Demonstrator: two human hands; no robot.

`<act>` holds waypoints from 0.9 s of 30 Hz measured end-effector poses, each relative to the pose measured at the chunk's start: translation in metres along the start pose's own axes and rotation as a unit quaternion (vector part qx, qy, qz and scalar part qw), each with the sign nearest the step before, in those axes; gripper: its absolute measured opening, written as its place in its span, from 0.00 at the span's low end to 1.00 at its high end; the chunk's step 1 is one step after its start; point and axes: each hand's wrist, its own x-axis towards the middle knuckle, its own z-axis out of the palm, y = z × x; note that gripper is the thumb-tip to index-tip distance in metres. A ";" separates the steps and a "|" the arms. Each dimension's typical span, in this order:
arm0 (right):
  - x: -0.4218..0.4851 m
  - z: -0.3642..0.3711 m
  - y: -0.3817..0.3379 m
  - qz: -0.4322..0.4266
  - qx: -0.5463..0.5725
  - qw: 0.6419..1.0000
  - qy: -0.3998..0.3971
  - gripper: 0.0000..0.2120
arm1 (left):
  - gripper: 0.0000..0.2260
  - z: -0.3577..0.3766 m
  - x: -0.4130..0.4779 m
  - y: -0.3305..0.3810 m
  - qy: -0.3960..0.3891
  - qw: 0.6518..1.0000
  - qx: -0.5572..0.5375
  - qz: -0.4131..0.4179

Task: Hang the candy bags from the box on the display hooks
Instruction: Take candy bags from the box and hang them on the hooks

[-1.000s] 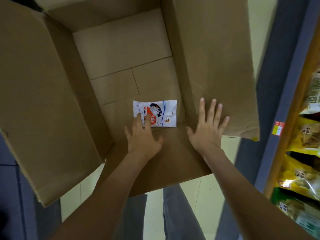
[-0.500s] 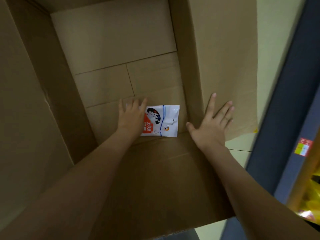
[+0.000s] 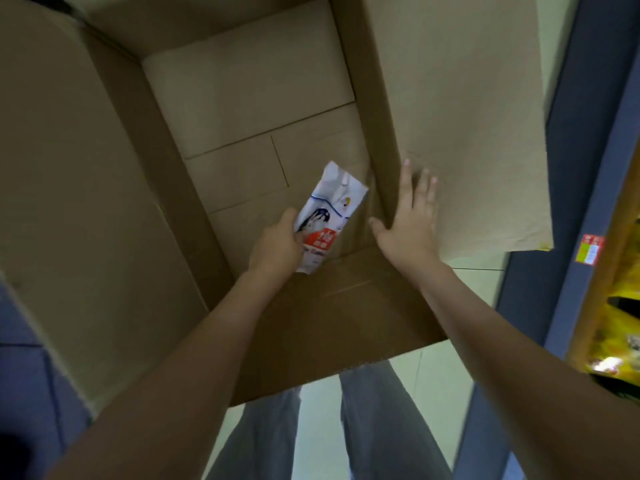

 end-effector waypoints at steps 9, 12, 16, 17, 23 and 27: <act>-0.114 -0.134 -0.147 0.076 0.543 0.831 -0.091 0.15 | 0.05 -0.166 -0.162 0.055 -0.032 0.918 -0.395 -0.011; -0.172 -0.192 -0.195 0.009 0.561 0.822 -0.095 0.09 | 0.08 -0.220 -0.232 0.070 -0.011 0.897 -0.441 -0.001; -0.261 -0.248 -0.245 -0.050 0.528 0.840 -0.111 0.03 | 0.23 -0.273 -0.329 0.079 0.015 0.870 -0.492 0.021; -0.283 -0.259 -0.254 -0.067 0.517 0.846 -0.113 0.03 | 0.24 -0.283 -0.353 0.079 0.033 0.863 -0.504 0.033; -0.415 -0.308 -0.296 -0.188 0.453 0.857 -0.159 0.07 | 0.10 -0.325 -0.503 0.074 0.160 0.798 -0.568 0.122; -0.500 -0.323 -0.307 -0.295 0.368 0.853 -0.221 0.09 | 0.08 -0.324 -0.602 0.052 0.244 0.787 -0.547 0.145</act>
